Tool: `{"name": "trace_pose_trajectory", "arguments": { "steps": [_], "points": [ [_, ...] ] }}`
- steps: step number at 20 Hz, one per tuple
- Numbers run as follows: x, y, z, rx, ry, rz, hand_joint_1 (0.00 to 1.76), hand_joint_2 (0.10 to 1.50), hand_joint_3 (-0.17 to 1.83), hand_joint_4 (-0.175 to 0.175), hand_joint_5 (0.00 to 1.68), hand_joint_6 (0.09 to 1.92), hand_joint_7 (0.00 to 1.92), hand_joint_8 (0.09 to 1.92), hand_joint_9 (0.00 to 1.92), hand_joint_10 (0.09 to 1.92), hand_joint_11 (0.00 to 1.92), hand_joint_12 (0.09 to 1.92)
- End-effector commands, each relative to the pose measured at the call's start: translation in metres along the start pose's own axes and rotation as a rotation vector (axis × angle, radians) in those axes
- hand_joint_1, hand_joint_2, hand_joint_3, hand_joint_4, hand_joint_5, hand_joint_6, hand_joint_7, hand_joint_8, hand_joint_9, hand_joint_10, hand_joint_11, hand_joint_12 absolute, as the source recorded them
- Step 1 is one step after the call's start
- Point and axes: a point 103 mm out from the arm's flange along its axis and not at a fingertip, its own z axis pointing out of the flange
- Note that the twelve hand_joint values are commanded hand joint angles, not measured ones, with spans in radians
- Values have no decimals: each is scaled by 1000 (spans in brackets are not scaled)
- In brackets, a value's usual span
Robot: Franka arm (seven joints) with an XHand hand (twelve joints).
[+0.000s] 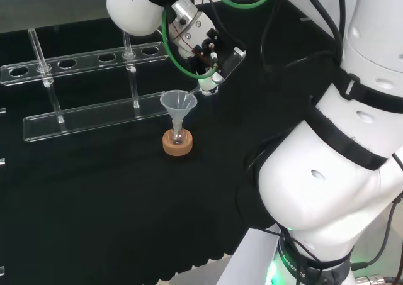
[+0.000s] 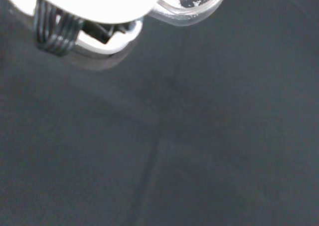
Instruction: Pour all the NaCl from the weighing funnel into the round-bottom flask.
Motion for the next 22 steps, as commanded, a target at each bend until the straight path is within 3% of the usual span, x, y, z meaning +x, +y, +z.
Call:
{"name": "trace_pose_trajectory", "arguments": {
  "steps": [1, 14, 22],
  "points": [
    [1, 0, -4, 1, -21, 5, 1123, 570, 855, 175, 1225, 859, 502, 709, 863, 422, 713, 1108],
    [9, -2, -13, -5, -94, 16, 1121, 573, 855, 175, 1220, 867, 499, 708, 849, 417, 710, 1110],
    [9, -1, -11, 3, -76, 13, 1120, 574, 855, 175, 1216, 873, 498, 708, 845, 418, 710, 1115]
  ]
}}
